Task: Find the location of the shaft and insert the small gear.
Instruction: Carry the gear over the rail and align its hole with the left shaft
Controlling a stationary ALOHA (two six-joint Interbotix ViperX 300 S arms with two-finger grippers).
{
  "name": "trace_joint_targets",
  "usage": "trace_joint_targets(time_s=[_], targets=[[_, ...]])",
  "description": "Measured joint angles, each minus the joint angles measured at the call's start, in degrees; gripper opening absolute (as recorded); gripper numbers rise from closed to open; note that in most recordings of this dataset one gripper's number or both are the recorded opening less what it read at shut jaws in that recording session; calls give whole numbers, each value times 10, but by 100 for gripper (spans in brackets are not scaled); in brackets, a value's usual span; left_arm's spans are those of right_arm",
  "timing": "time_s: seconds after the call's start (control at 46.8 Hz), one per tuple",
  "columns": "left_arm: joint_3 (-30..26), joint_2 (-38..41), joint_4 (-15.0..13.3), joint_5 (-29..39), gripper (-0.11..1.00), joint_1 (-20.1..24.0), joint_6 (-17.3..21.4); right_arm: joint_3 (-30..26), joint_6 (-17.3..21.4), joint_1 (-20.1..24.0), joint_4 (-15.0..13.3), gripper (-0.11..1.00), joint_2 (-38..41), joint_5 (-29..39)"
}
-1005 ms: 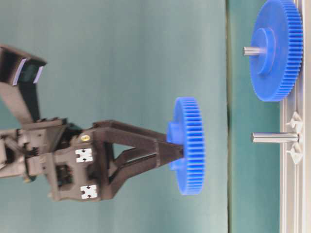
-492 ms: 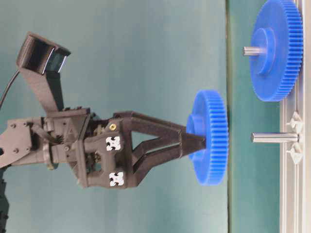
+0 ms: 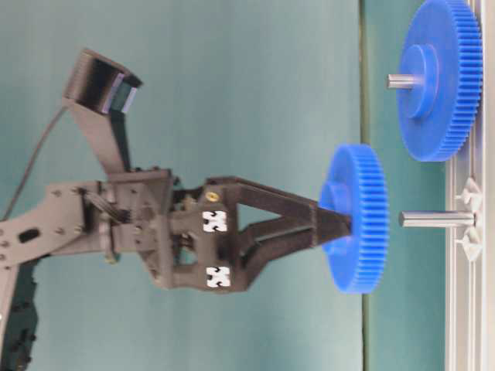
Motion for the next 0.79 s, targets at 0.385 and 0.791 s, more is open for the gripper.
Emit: trace_joint_targets(time_s=[0.385, 0.791], targets=[[35, 0, 0, -42, 65, 1, -3, 0, 0, 0, 1, 2, 0, 0], [54, 4, 1, -70, 66, 1, -4, 0, 0, 0, 0, 2, -1, 0]])
